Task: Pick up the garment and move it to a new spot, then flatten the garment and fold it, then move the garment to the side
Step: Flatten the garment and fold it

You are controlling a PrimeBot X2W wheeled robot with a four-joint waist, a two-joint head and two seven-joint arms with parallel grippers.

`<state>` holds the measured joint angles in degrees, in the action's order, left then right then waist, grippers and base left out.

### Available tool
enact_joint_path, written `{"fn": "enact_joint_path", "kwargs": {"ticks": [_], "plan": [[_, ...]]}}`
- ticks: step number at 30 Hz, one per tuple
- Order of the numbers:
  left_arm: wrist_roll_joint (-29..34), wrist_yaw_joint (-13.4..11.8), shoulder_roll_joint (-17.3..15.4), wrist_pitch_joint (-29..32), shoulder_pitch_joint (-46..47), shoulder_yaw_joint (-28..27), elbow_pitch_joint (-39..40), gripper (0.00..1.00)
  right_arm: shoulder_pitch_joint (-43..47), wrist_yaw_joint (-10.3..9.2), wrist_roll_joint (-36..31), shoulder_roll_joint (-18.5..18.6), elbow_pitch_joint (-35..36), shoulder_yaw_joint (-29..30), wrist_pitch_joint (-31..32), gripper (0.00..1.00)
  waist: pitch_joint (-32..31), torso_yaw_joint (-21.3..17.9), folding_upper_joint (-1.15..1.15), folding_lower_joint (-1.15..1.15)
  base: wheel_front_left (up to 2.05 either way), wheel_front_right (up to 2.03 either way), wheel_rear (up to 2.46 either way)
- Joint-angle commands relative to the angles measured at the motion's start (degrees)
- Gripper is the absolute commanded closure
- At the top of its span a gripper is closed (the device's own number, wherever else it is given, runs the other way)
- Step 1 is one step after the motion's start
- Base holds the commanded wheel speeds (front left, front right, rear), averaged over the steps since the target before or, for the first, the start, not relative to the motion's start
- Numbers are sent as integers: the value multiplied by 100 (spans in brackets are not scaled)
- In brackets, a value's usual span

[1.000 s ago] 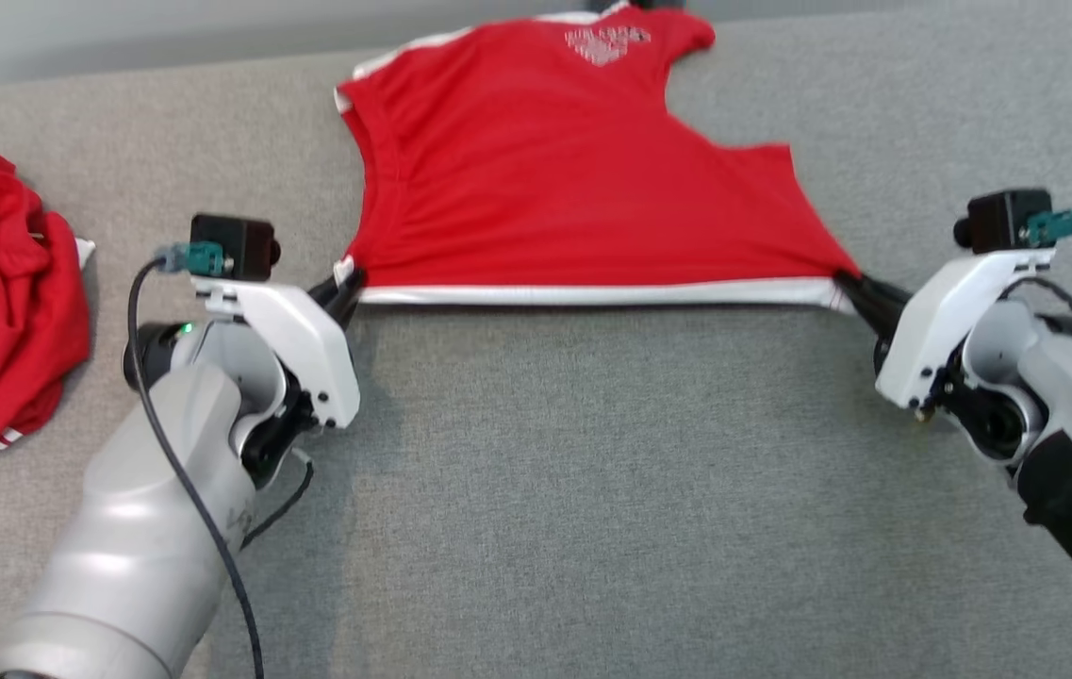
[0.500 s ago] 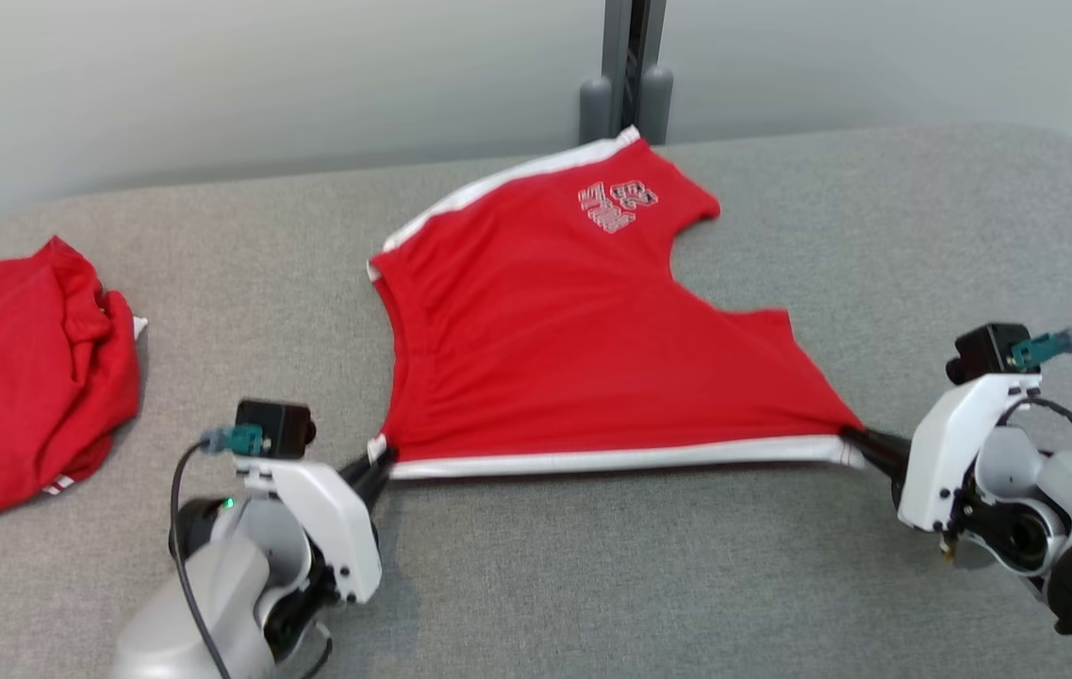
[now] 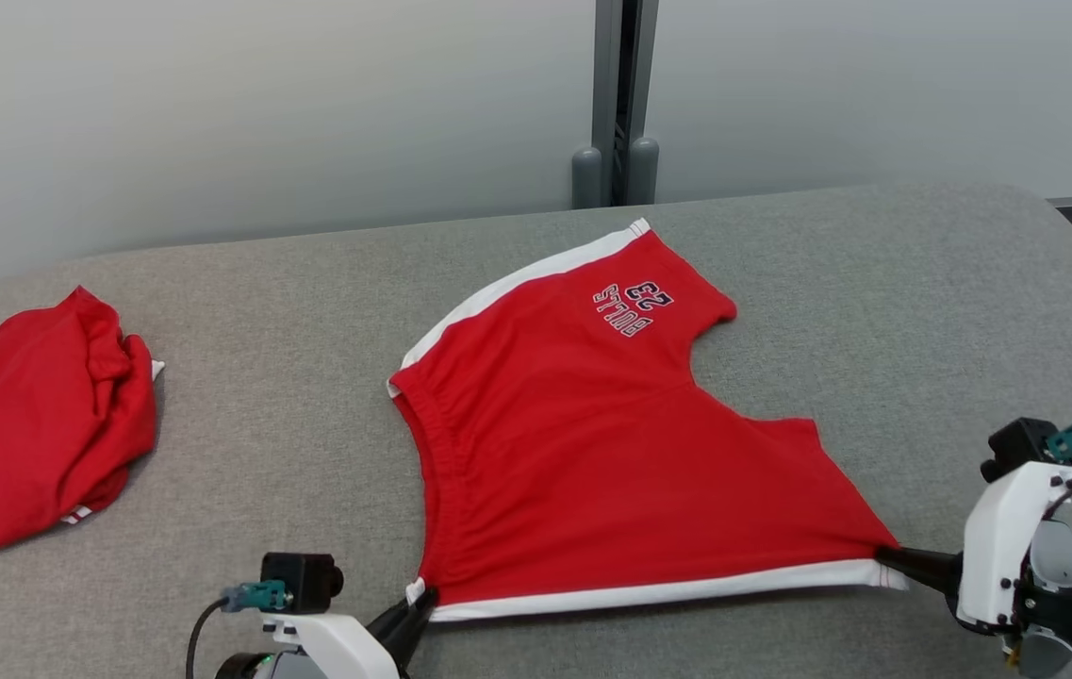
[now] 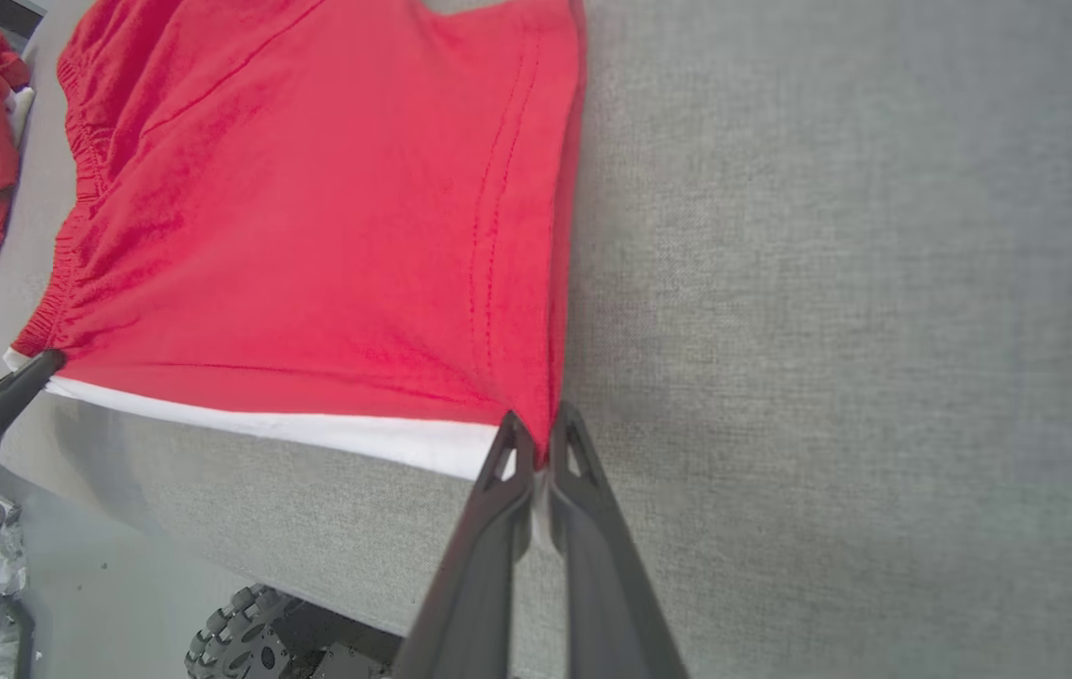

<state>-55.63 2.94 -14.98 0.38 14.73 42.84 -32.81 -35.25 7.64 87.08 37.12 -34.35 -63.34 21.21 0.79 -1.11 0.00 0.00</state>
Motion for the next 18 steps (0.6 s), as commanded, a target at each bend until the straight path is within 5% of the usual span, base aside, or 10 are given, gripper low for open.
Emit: {"fn": "enact_joint_path", "kwargs": {"ticks": [1,18], "plan": [[-7,-57,-95,0,-55,-31,39,100,91,-28,64,92,-2,28,-3,100,-15,21,0,0,0,0,0],[-49,-934,-906,705,-1117,156,2704,100,665,-21,555,1201,1369,137,347,100,105,145,0,0,0,0,0]]}}
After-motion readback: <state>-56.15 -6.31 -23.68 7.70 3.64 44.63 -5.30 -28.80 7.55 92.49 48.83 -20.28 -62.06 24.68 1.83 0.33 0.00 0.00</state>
